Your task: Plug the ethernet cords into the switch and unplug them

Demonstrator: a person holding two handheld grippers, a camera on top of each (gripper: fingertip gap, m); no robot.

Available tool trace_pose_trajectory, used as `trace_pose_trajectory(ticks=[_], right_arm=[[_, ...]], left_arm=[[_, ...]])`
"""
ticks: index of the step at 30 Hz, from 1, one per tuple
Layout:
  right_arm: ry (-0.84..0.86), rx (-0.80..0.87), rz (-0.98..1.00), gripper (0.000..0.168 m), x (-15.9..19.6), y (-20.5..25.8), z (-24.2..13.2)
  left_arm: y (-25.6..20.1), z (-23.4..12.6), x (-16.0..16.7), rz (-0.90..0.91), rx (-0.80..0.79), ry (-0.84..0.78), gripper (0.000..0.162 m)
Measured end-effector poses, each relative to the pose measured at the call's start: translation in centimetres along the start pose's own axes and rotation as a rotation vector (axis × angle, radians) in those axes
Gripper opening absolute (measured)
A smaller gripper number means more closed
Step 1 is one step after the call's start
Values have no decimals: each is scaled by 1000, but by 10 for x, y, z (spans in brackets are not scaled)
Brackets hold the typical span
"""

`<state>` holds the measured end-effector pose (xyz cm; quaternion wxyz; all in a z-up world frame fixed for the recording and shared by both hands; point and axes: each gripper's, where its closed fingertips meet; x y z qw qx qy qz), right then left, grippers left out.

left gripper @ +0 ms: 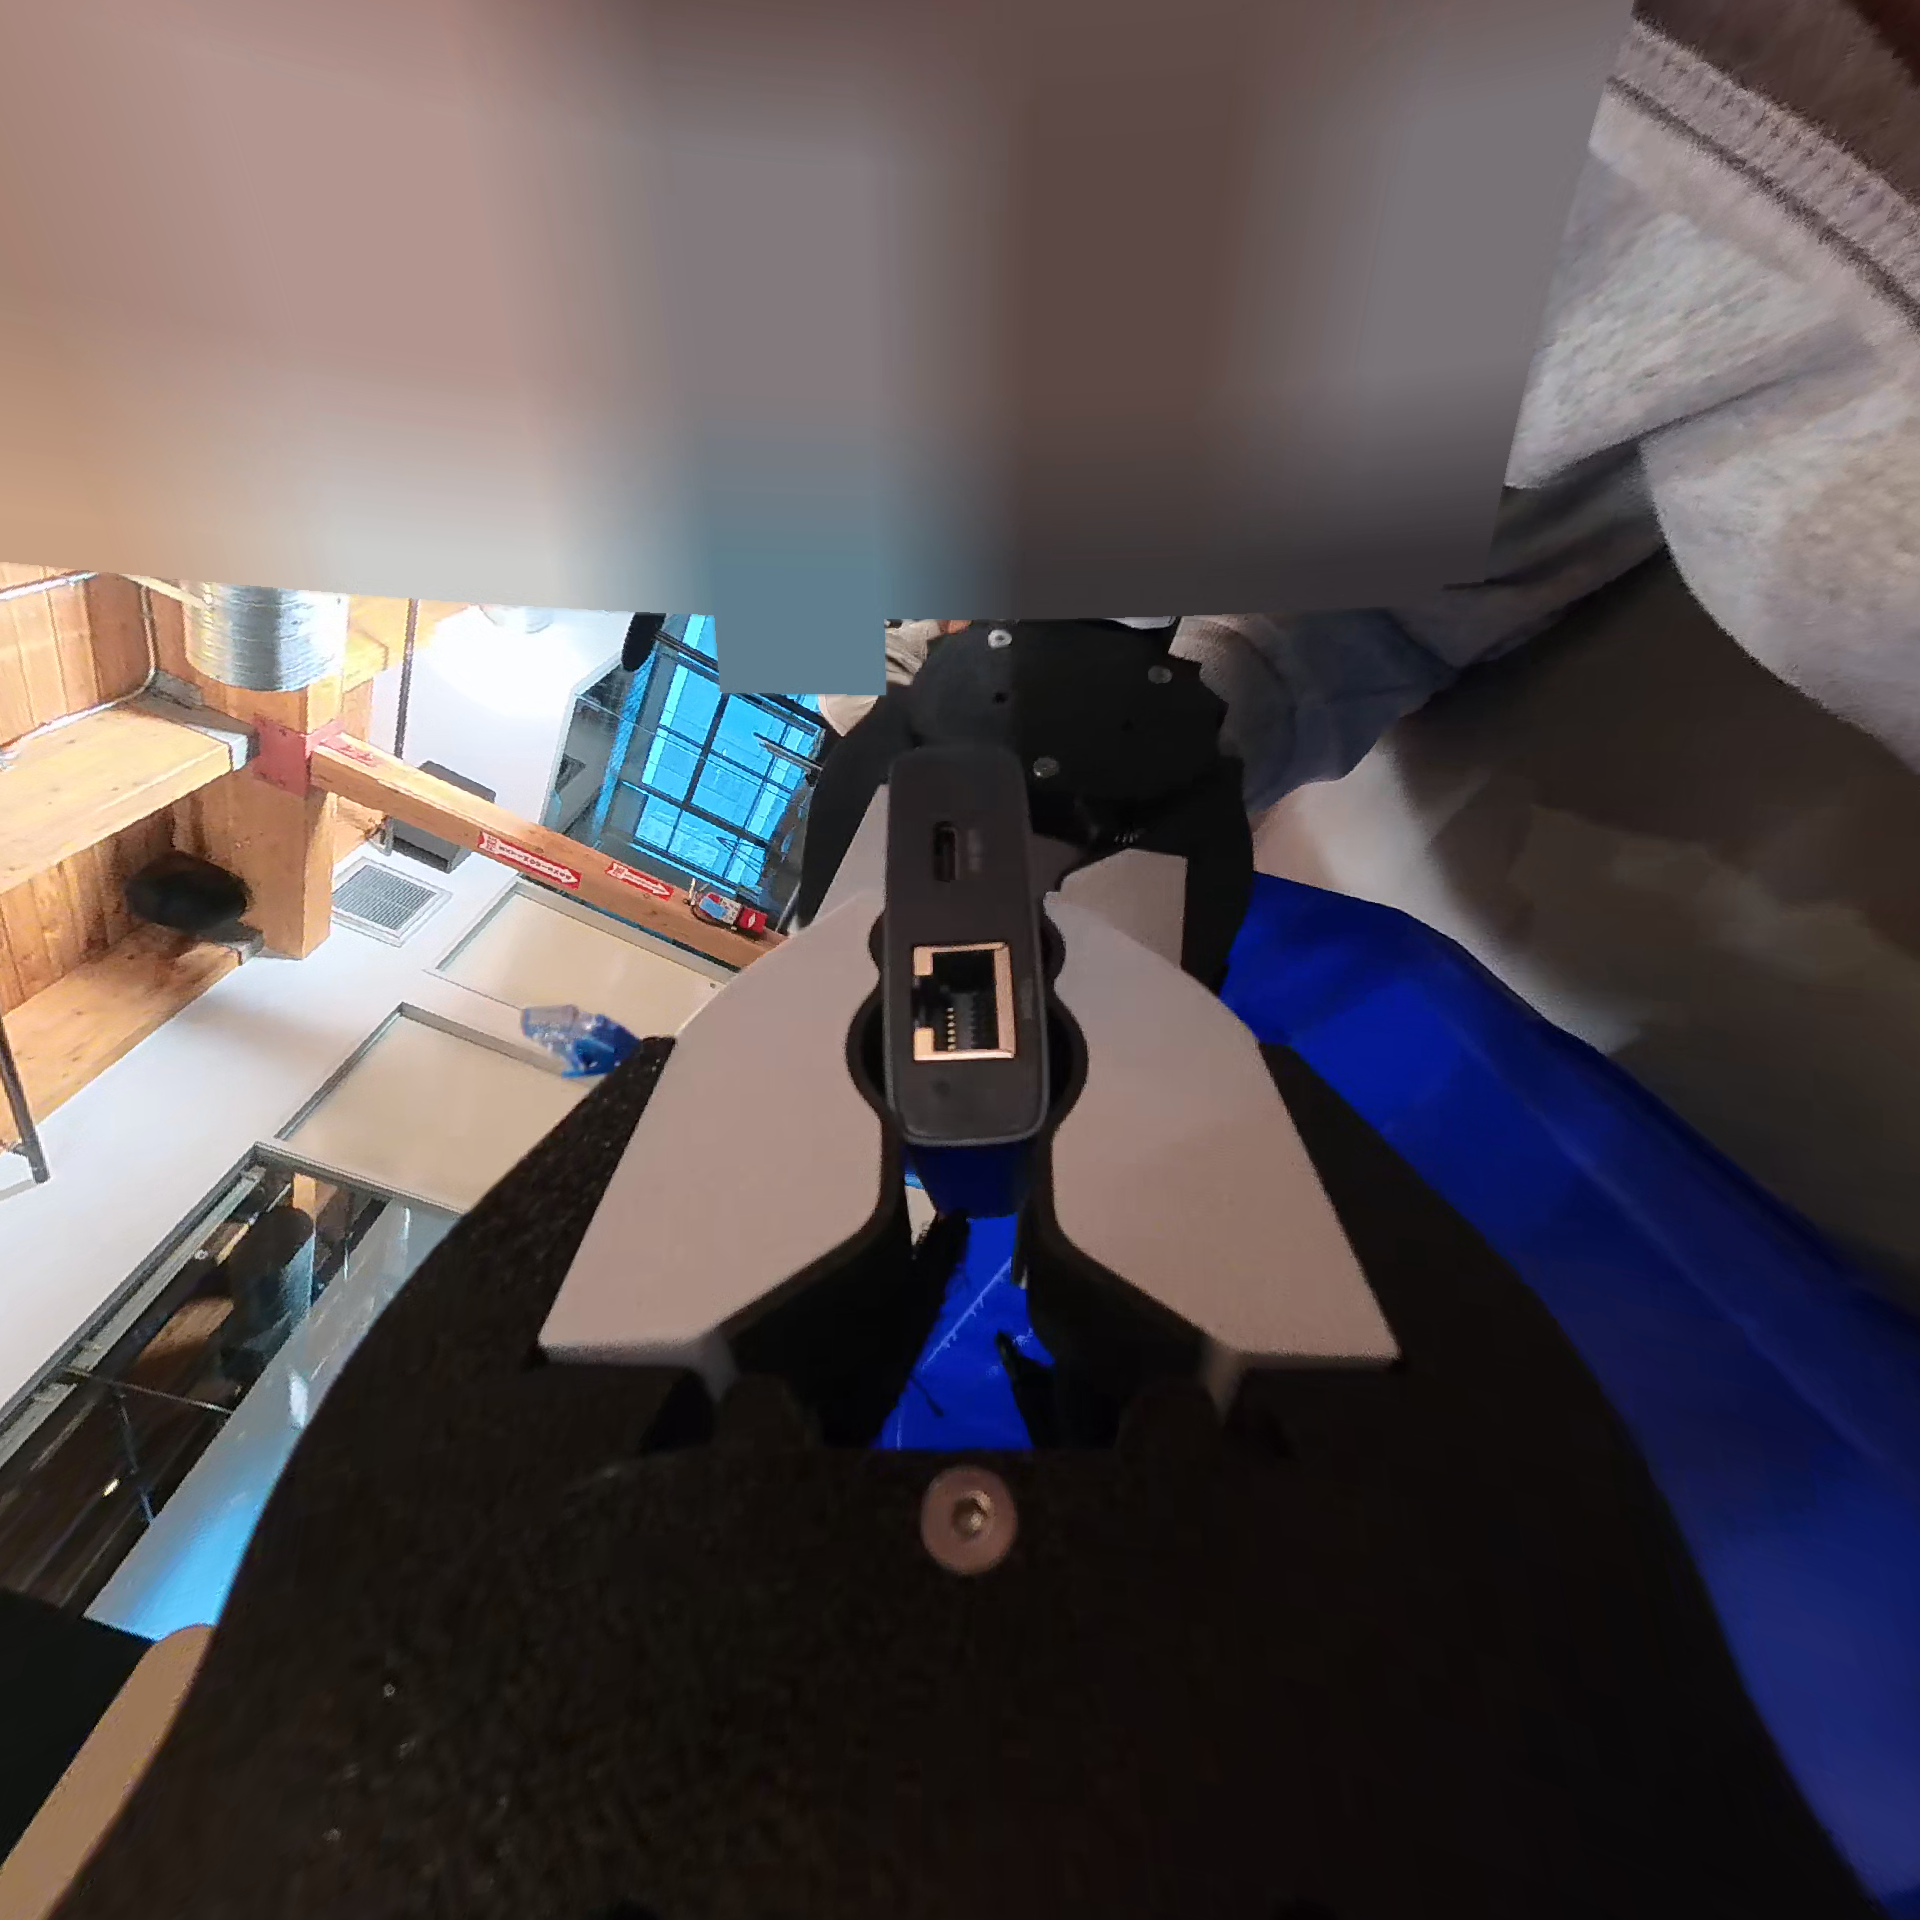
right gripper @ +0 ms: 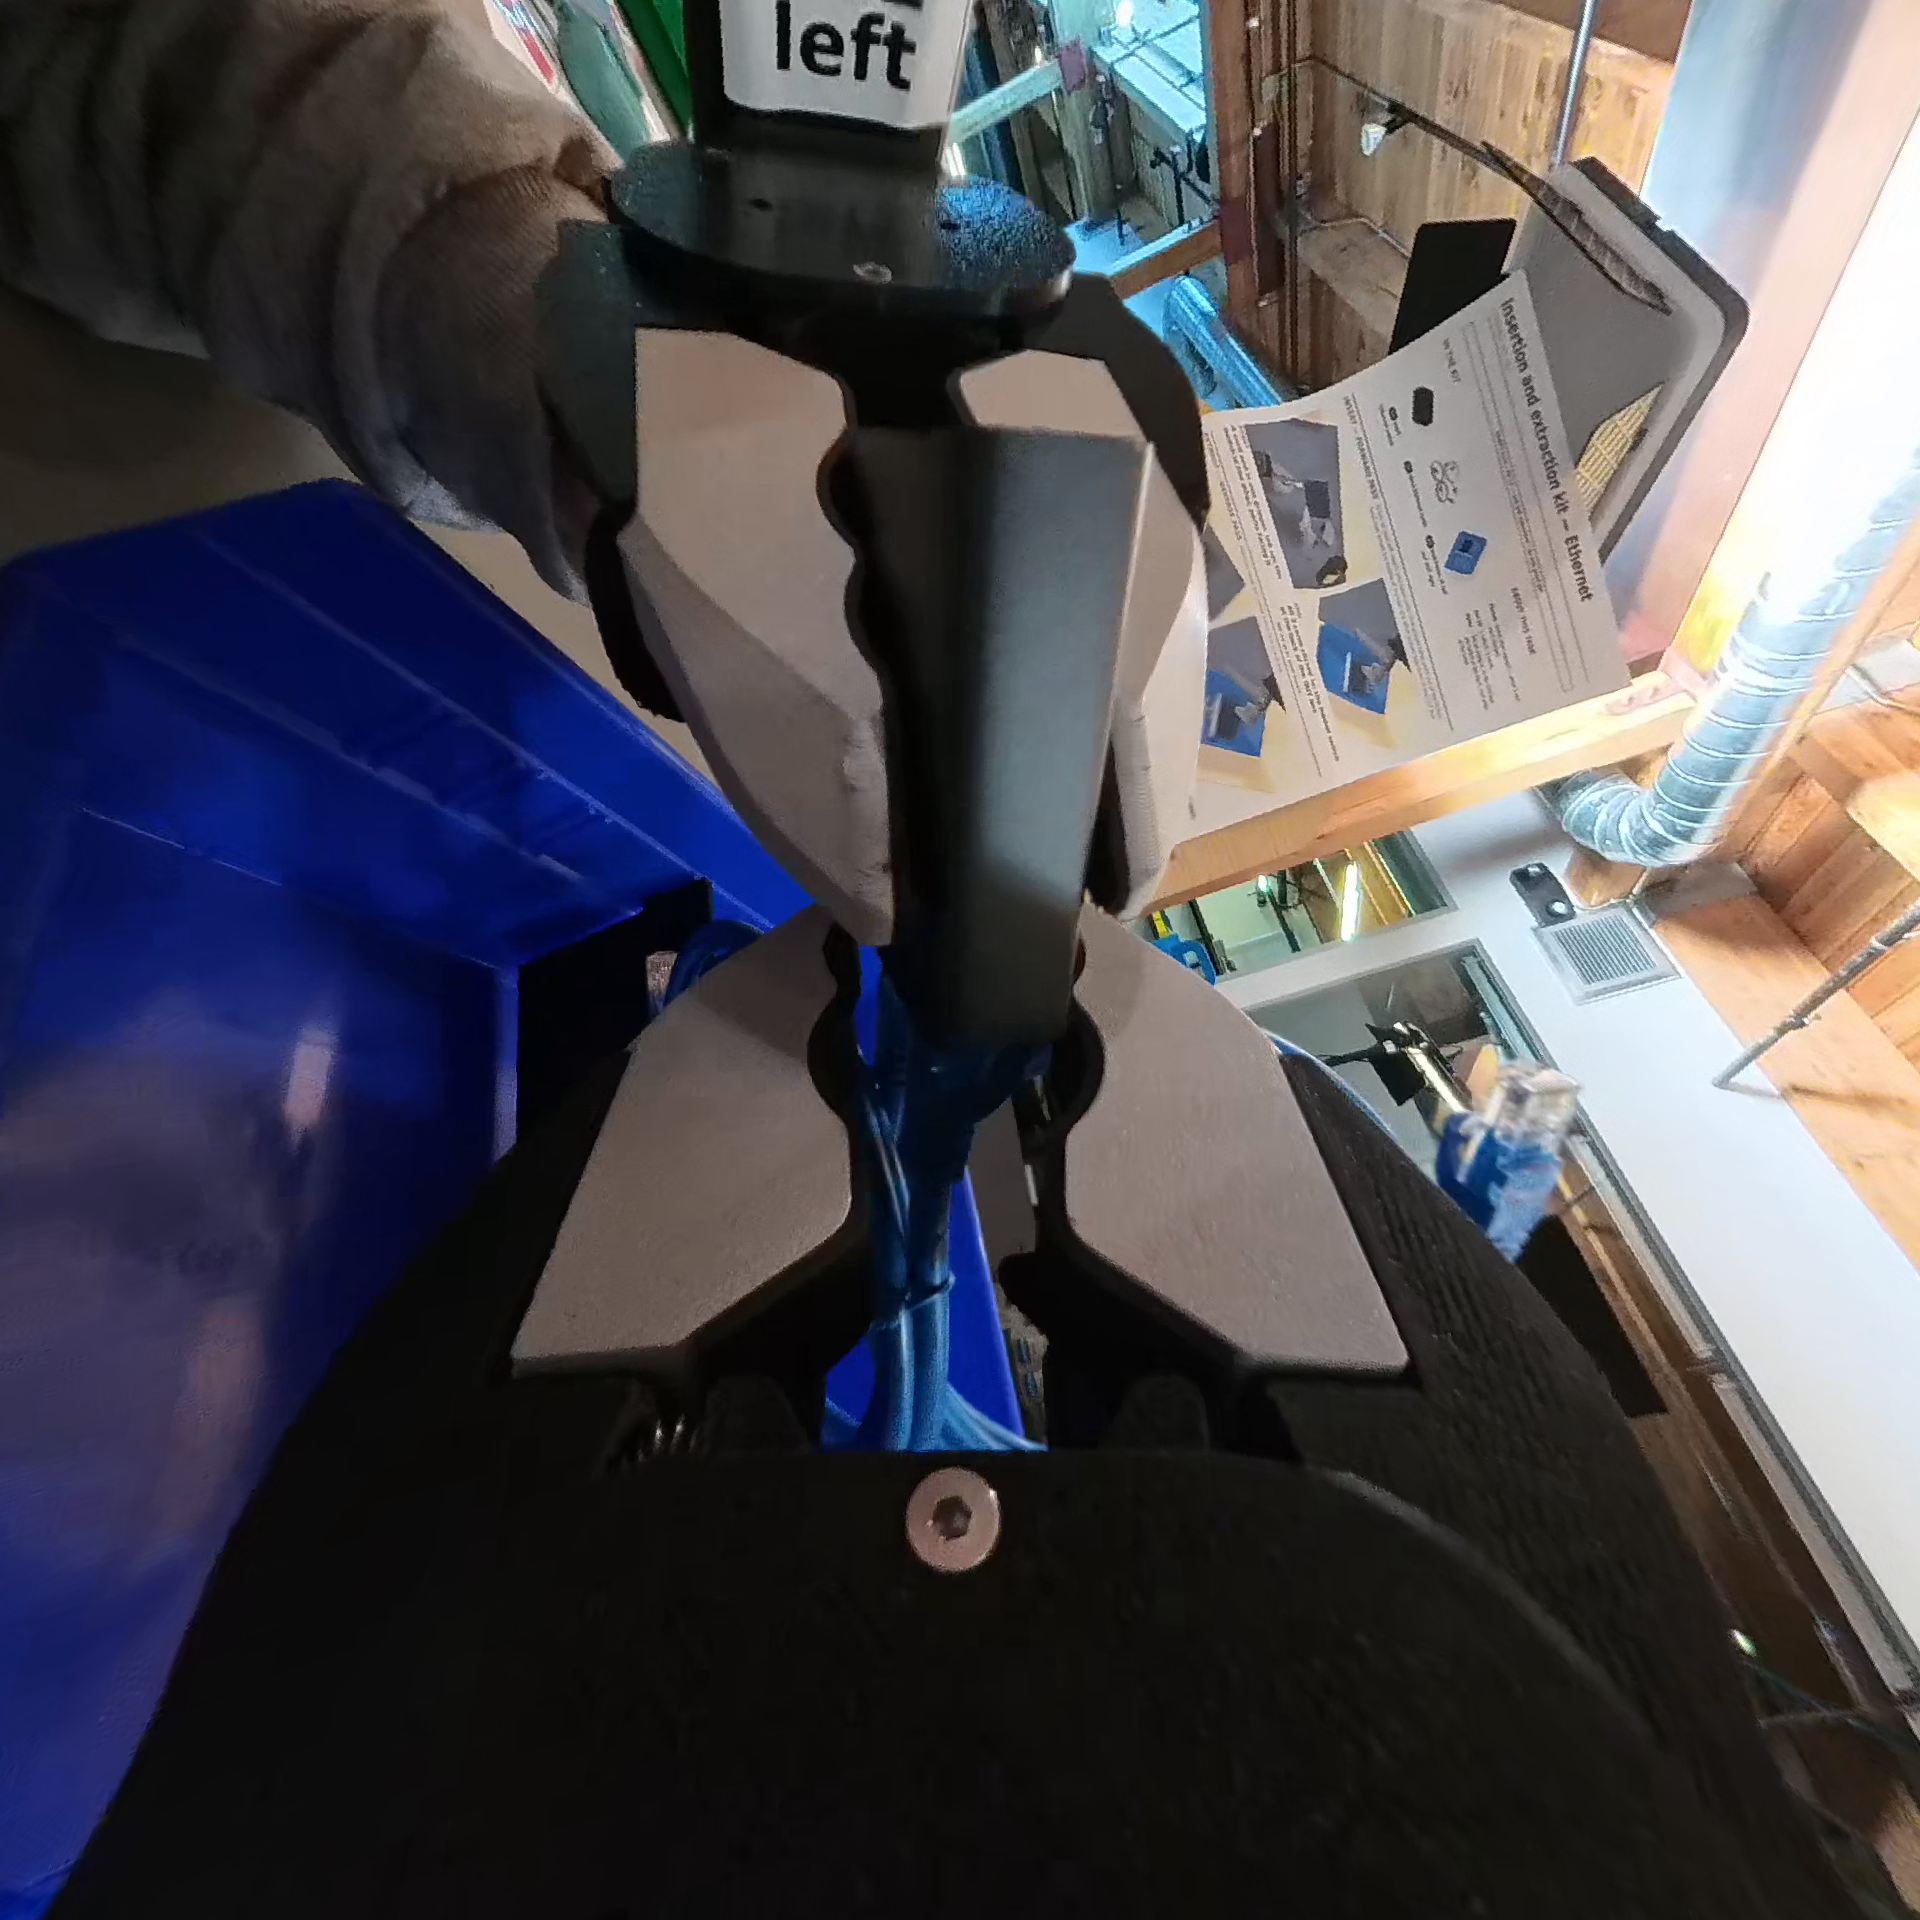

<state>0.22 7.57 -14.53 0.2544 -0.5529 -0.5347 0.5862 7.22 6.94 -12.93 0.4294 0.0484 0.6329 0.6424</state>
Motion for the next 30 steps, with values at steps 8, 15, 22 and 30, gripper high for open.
trace_pose_trajectory(ticks=[8, 15, 22, 30], right_arm=[[0, -5, -3, 33, 1, 3, 3], [5, 21, -2, 29, 1, 2, 4], [-62, -30, 78, 27, -4, 9, 6], [-55, -50, 39, 11, -4, 12, 3]], left_arm=[[-2, 3, -6, -4, -6, -13, 21], [-1, 5, -10, -39, -18, -28, 21], [-3, 1, -21, -94, -4, -102, 20], [-10, 1, -24, -119, 36, -90, 22]])
Point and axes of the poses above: each gripper's, where its closed fingertips meet, z out along the fingers, x out of its underside, y = z × x across the jaws, and after that the axes turned 11 degrees about -x, right-handed
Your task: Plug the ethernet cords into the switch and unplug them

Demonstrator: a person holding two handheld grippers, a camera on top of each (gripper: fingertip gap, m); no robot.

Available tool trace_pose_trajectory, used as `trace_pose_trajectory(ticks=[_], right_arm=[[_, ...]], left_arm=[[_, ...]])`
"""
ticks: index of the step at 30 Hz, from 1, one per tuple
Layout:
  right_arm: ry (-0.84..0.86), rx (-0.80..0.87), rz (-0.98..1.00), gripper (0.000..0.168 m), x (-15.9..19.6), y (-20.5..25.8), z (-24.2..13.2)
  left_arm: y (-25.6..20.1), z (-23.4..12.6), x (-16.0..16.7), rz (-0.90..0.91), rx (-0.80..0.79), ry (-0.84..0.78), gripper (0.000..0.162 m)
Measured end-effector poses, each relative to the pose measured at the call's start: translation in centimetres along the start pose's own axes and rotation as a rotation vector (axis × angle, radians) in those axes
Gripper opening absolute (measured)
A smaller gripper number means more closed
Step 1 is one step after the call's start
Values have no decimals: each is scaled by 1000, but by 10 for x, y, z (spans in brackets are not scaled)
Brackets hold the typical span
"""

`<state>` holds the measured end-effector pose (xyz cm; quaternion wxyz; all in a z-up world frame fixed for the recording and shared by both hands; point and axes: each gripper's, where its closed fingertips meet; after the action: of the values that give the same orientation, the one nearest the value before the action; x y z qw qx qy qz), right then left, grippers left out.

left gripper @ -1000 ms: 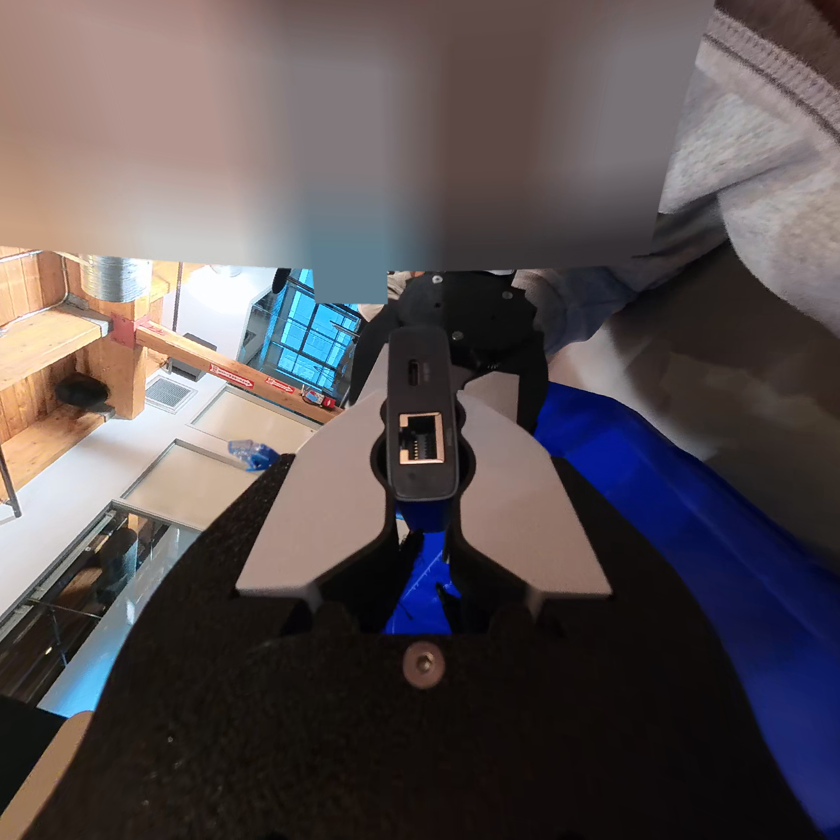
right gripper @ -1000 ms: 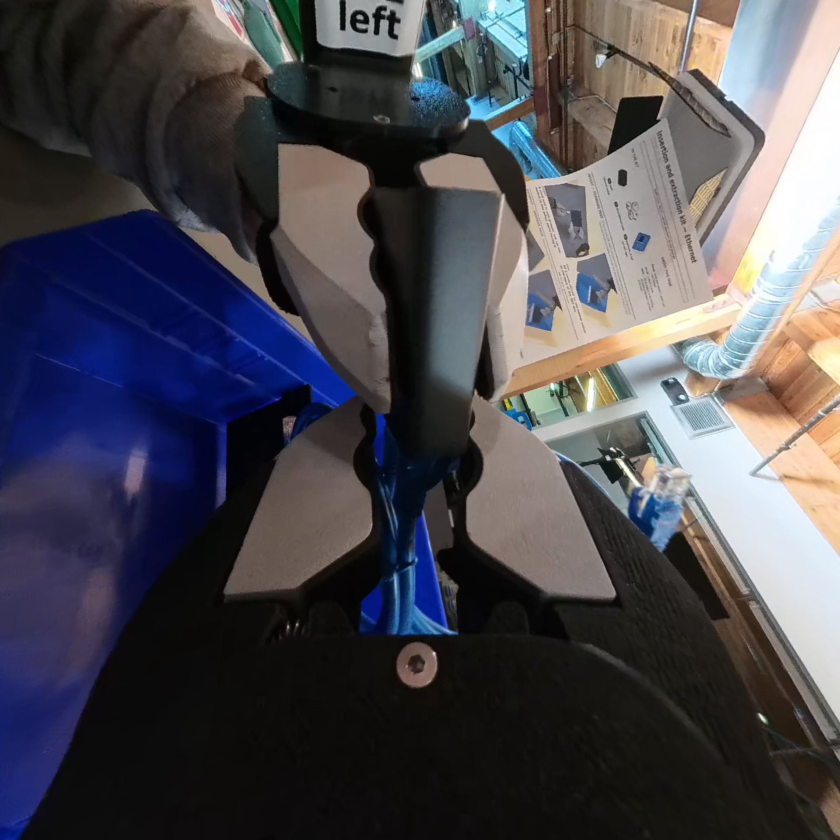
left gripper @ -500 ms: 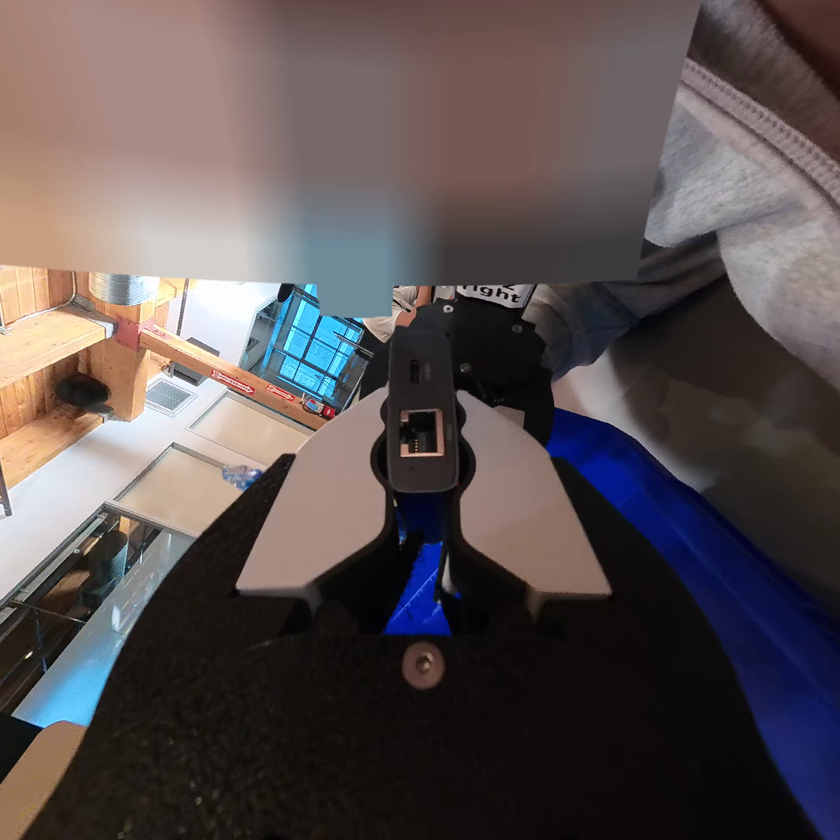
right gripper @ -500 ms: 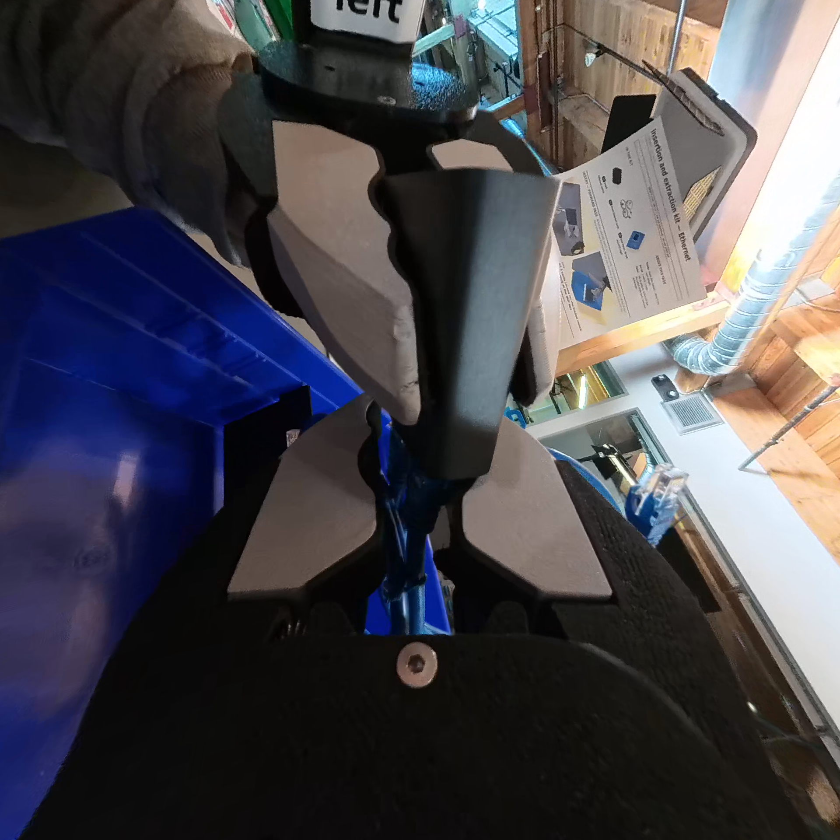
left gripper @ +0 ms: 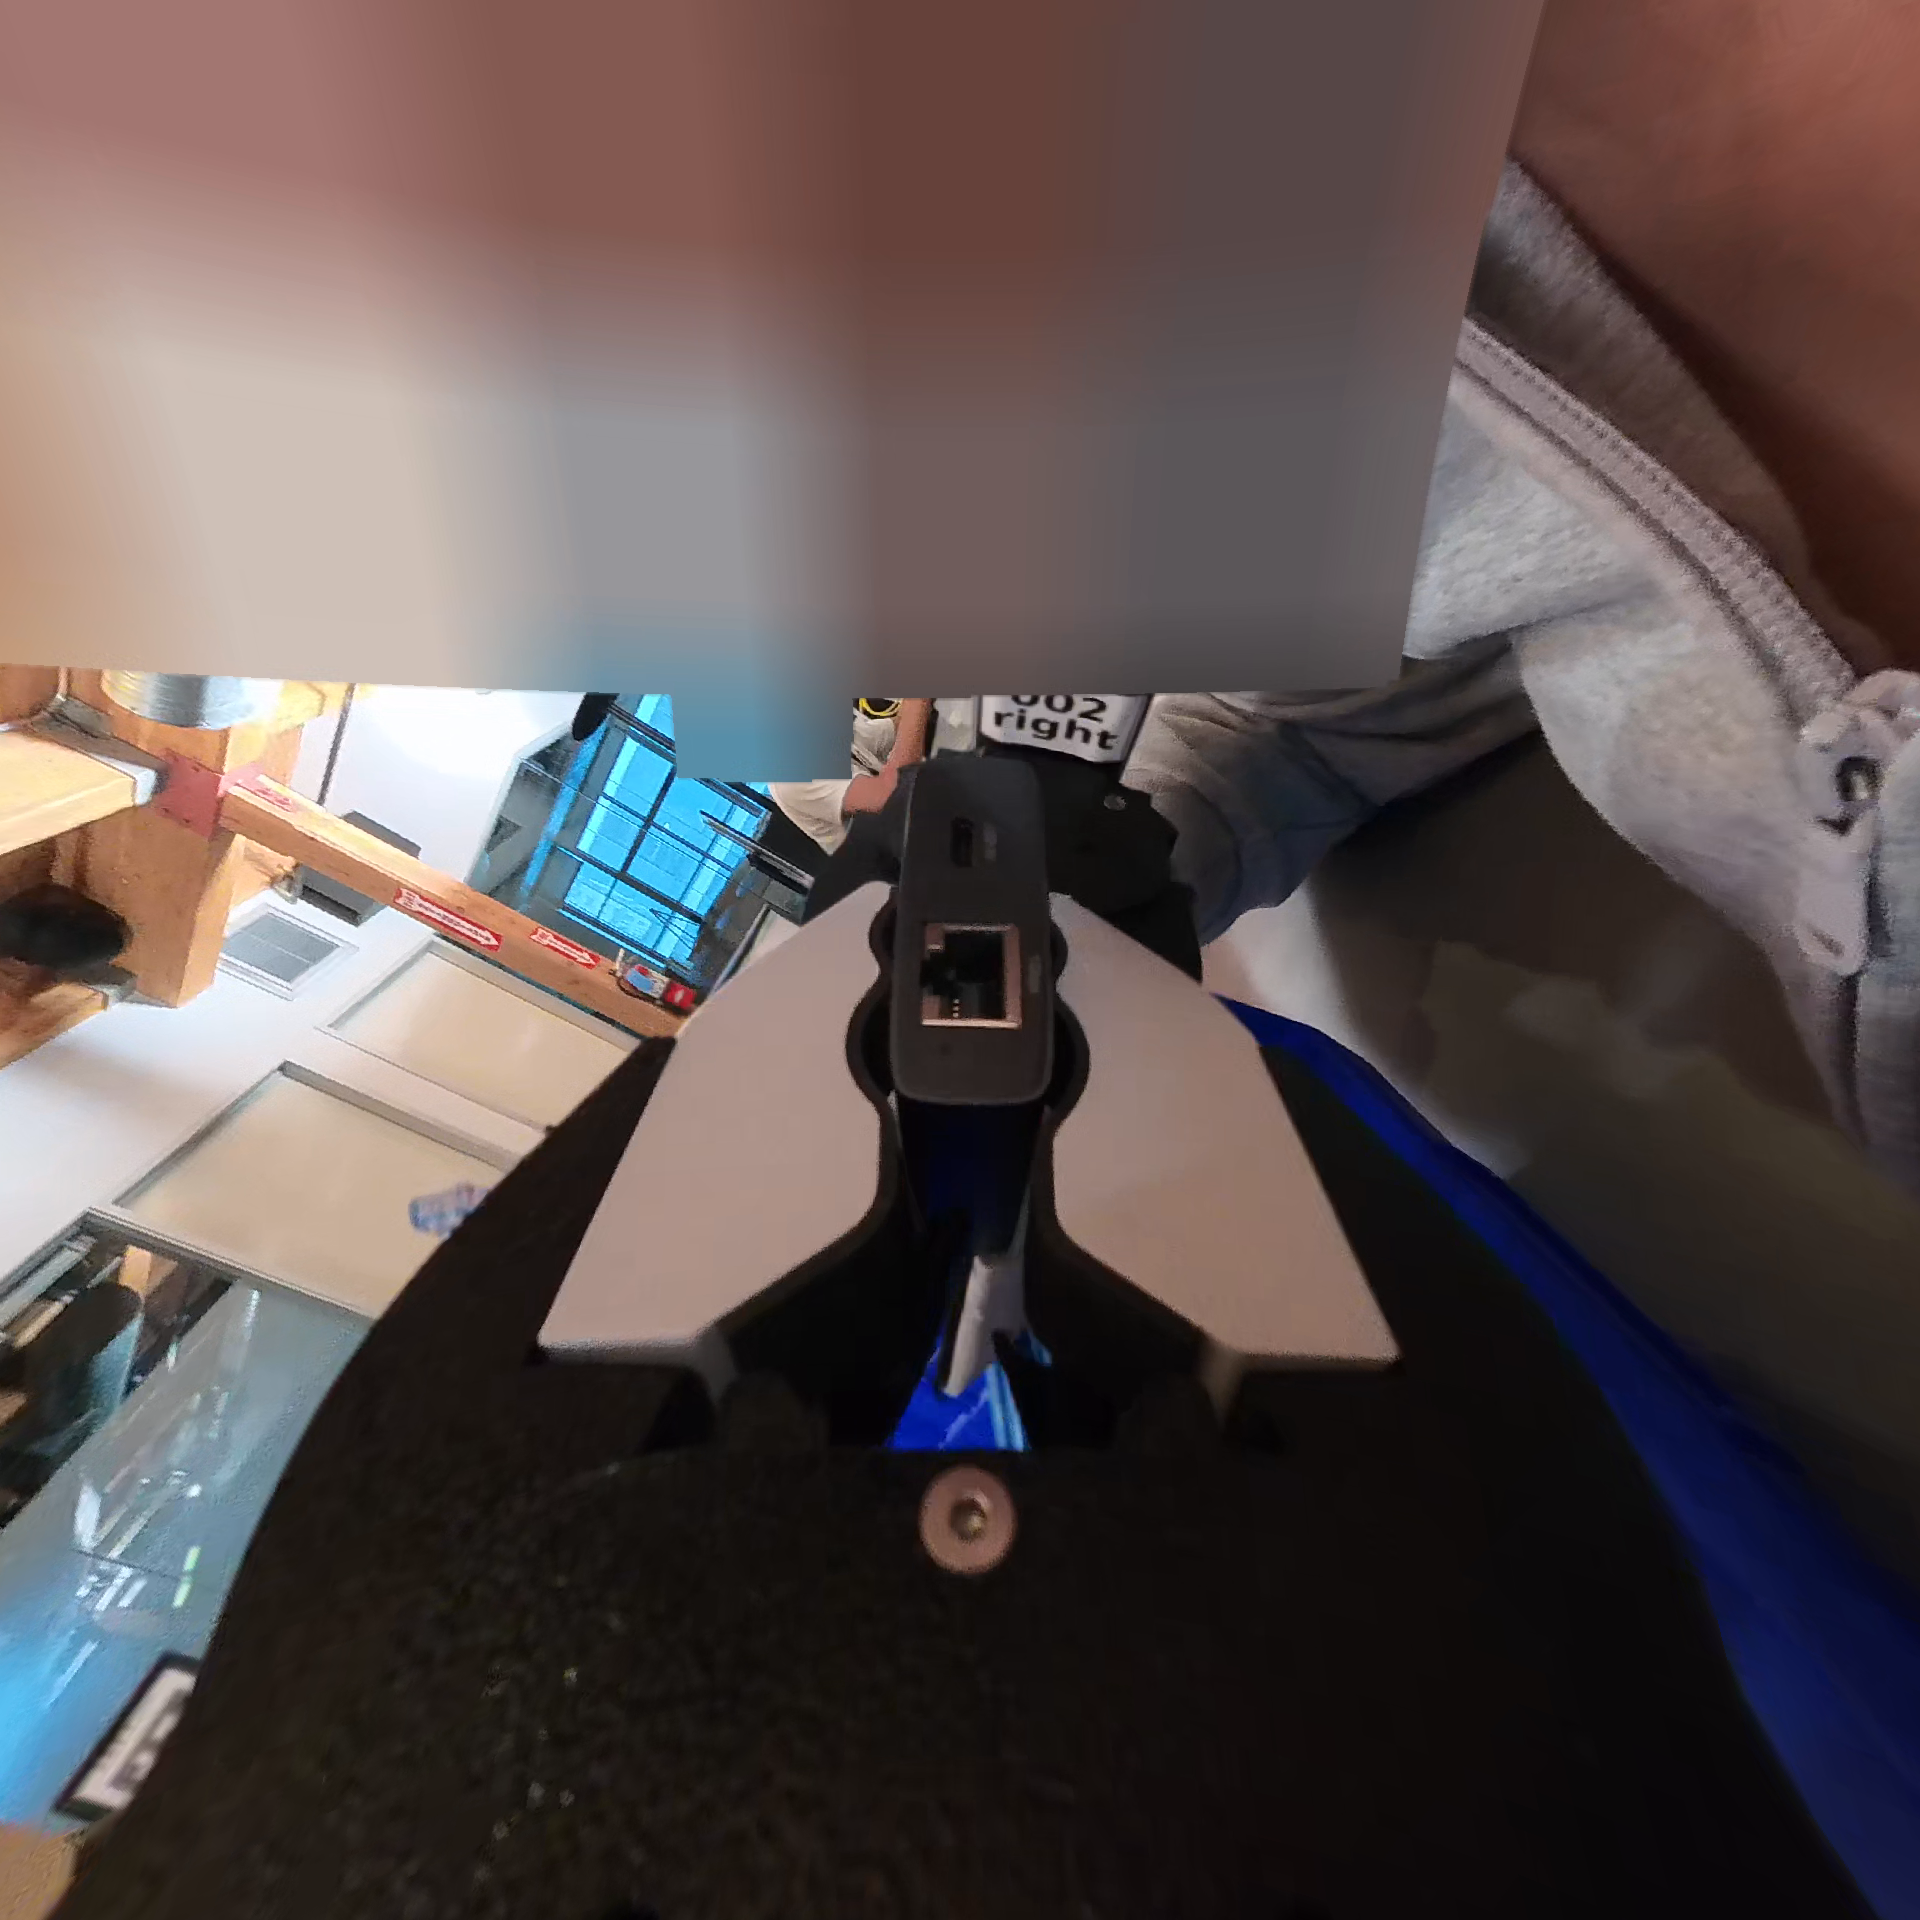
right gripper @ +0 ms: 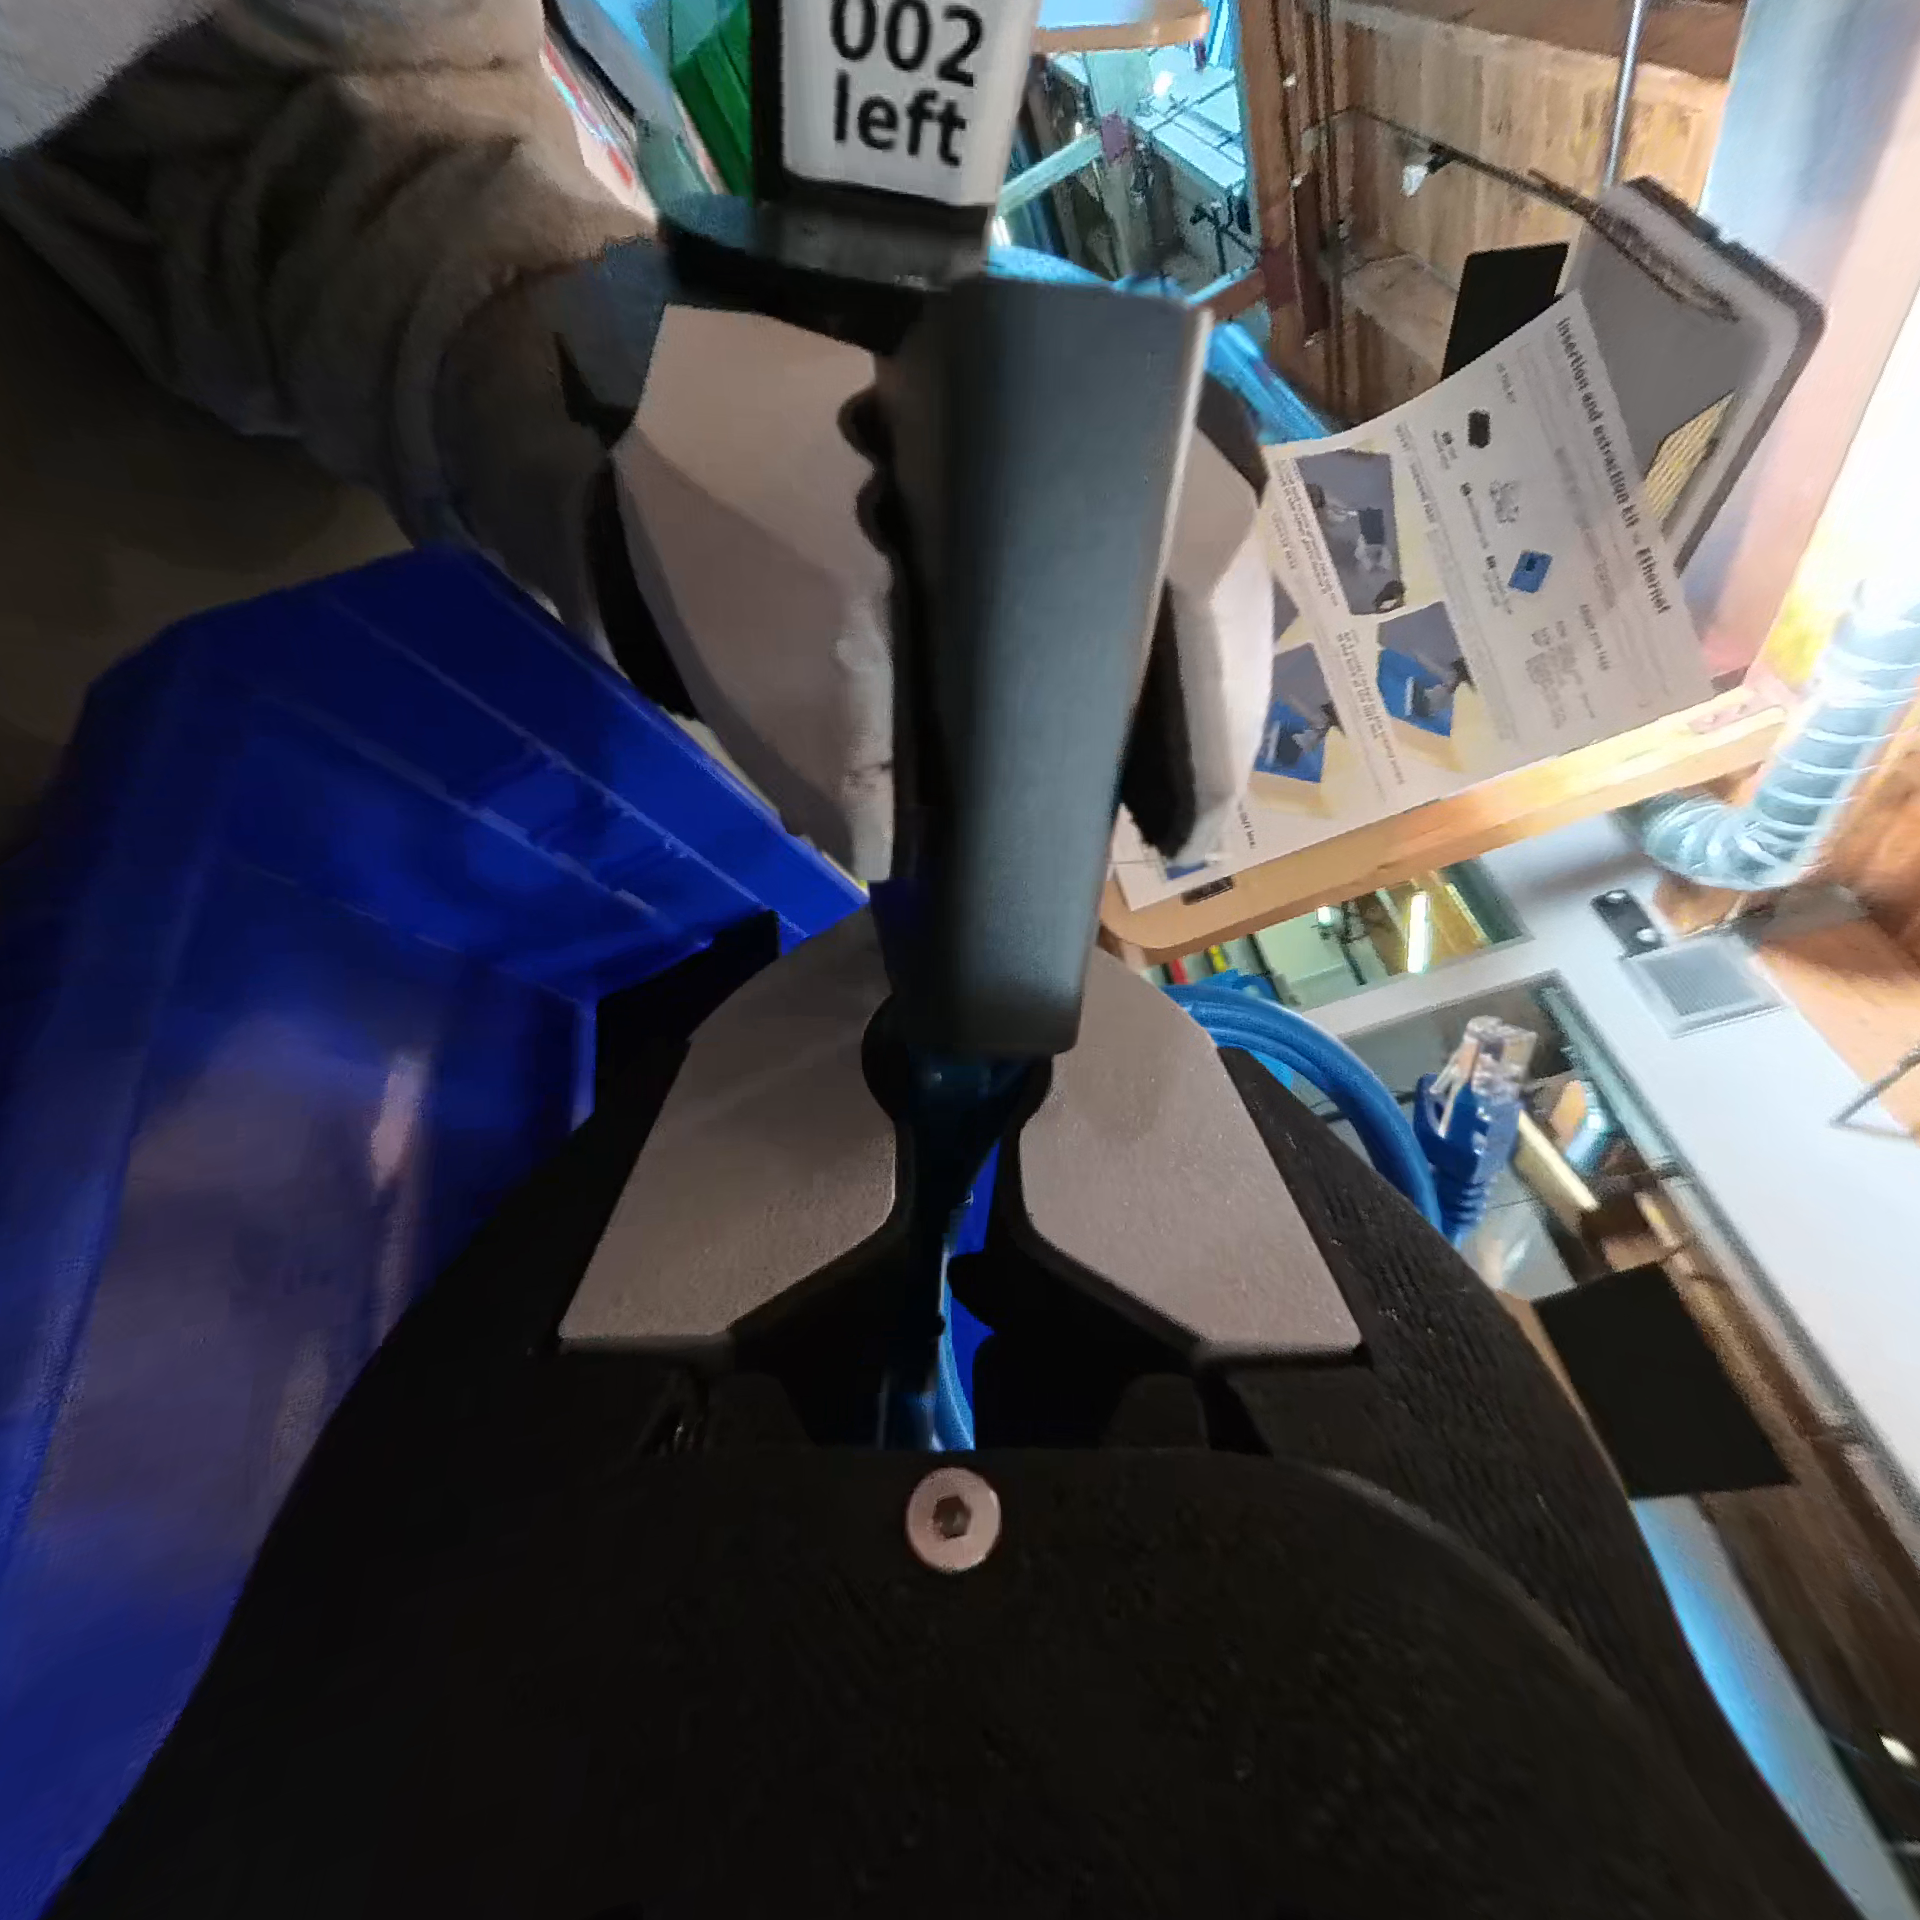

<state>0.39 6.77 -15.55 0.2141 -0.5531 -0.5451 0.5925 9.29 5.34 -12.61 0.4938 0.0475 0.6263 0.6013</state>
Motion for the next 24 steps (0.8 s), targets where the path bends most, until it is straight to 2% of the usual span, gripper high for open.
trace_pose_trajectory(ticks=[4, 14, 21, 24], right_arm=[[41, 27, -123, 12, 0, 1, -3], [69, 2, -386, 12, 3, 17, -7], [58, -22, -326, 11, 11, 17, -6], [14, -63, -189, 11, 10, 16, -7]], left_arm=[[-3, -1, -1, -83, 36, 23, 21], [-25, -5, 4, -36, 112, 63, 22], [-21, -7, 15, 9, 74, 104, 21], [-15, -7, 15, 26, 35, 123, 21]])
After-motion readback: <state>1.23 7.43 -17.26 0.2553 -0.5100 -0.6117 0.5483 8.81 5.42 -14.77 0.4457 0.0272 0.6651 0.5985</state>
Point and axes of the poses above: each gripper's, where its closed fingertips meet, z out along the fingers, x out of its underside, y = z × x across the jaws, and after that the axes turned 11 degrees about -x, right-handed
